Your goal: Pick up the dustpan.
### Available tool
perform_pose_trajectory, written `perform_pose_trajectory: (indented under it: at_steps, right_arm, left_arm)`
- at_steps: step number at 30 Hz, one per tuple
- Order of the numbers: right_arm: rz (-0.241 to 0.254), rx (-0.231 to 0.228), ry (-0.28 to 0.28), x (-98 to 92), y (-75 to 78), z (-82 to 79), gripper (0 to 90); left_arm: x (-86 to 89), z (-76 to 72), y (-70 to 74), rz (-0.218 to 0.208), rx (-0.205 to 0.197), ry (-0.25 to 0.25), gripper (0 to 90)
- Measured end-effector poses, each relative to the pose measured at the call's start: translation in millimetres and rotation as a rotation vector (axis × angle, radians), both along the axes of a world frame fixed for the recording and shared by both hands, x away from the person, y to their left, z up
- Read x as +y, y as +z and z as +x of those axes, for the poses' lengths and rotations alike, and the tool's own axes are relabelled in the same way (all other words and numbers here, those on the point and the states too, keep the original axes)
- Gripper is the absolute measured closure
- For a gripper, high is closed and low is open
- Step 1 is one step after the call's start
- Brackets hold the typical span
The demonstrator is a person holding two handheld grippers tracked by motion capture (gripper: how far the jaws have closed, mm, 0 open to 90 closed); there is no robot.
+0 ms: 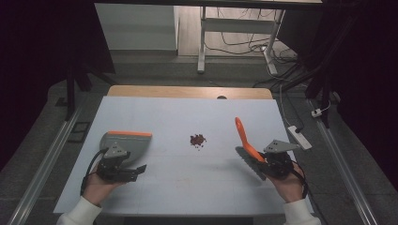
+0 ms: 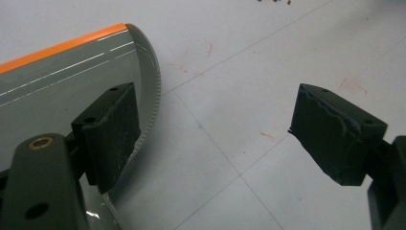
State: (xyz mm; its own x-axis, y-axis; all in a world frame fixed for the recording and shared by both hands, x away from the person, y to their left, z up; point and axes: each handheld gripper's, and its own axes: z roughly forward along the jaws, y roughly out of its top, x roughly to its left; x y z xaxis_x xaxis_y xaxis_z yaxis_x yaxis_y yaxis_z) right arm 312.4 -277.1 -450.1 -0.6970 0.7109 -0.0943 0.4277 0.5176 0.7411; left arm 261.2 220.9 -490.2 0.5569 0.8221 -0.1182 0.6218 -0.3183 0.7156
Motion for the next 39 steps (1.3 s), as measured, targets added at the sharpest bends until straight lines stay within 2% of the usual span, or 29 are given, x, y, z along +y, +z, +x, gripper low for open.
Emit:
perform_pose_trajectory:
  at_steps: [9,20,22,26,31,33,39]
  right_arm:
    - [-0.014,0.002,-0.001,2.0,-2.3,-0.5,69.9]
    - [-0.019,-0.002,0.0,4.7,-1.9,-1.0,69.9]
    - [-0.01,-0.003,-0.001,3.7,-0.3,-1.1,69.9]
    - [0.011,-0.011,-0.005,-0.6,2.8,-1.4,69.9]
    - [0.021,-0.02,-0.012,-3.6,4.6,-2.1,69.9]
    - [0.02,-0.024,-0.007,-3.8,5.4,-2.8,69.9]
    - [0.03,-0.032,-0.006,-2.9,8.7,-4.4,69.9]
  left_arm:
    - [-2.5,0.3,-0.6,0.019,0.026,-0.016,18.0]
    - [-7.4,-0.8,1.6,0.017,0.023,-0.009,17.6]
    - [-10.4,-0.8,2.2,0.015,0.04,0.001,17.6]
    - [-13.0,-0.8,5.9,0.037,0.049,0.026,17.4]
    - [-13.1,0.5,13.4,0.048,0.042,0.073,17.3]
    - [-14.0,0.3,14.9,0.067,0.039,0.118,17.1]
    - [-5.9,-2.6,15.0,0.082,0.04,0.147,17.2]
